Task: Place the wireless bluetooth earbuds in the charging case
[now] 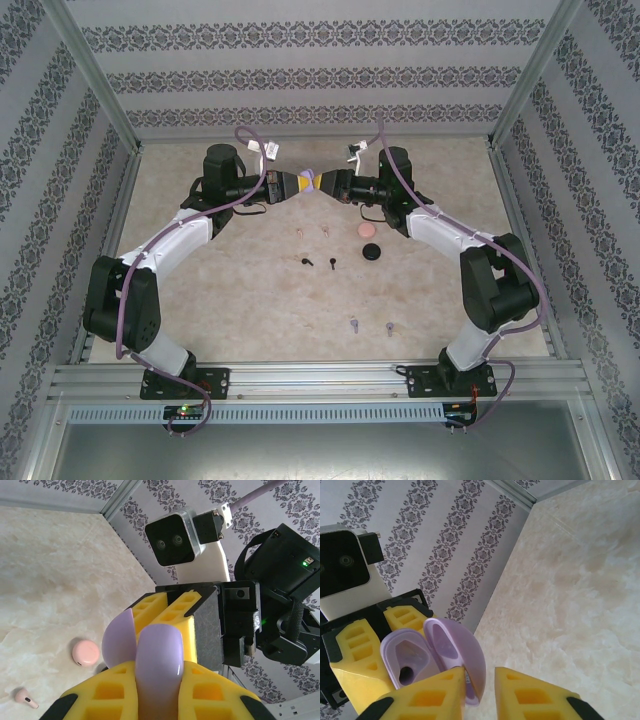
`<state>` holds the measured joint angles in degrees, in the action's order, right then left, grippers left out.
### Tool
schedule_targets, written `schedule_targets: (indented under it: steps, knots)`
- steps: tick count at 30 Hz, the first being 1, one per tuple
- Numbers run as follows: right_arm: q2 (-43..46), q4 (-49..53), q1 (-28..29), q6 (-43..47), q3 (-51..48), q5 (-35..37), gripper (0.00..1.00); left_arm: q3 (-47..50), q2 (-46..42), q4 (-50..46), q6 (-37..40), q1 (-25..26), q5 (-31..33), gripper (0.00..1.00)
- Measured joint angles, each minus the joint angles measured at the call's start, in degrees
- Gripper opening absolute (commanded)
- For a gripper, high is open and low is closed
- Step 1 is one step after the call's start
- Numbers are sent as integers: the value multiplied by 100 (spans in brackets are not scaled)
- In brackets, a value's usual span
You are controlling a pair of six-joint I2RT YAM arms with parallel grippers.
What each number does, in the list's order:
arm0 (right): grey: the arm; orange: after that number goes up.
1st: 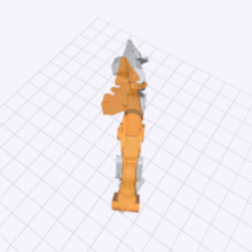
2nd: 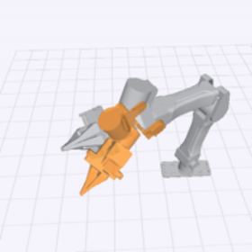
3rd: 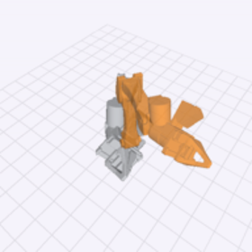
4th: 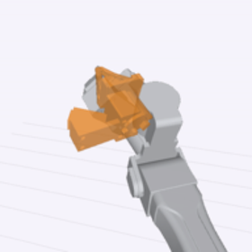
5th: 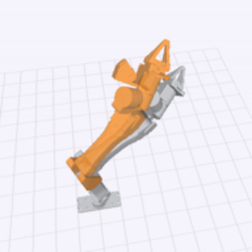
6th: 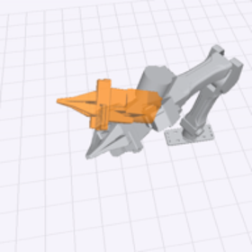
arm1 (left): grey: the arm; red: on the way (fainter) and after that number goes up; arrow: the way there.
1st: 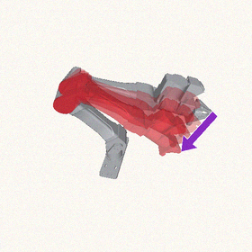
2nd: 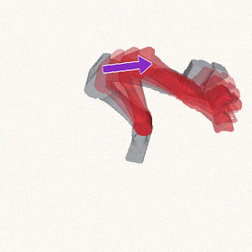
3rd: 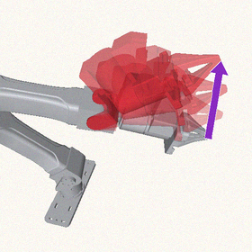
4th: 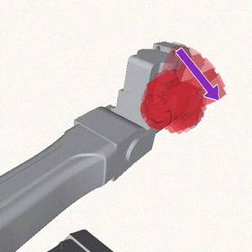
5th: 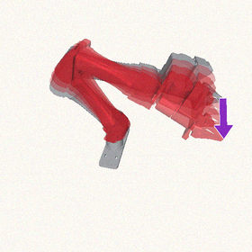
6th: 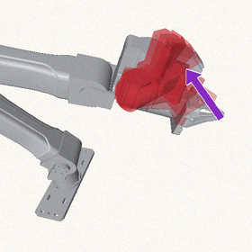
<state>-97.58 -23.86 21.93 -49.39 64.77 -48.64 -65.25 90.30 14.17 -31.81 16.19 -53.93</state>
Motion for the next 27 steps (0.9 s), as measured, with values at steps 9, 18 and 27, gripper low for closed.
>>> schedule_targets:
  steps: [9, 18, 27]
  knots:
    - [-9, 22, 7, 28, 0, -33, 3, 0, 17, 4, -42, 2, 37, 0]
    - [-11, 192, -4, 57, 48, -22, 0, 0, 61, 7, -61, 24, 66, 9]
    - [-90, 1126, -170, 660, 533, 103, 0, -197, 61, -422, 328, 94, 350, 71]
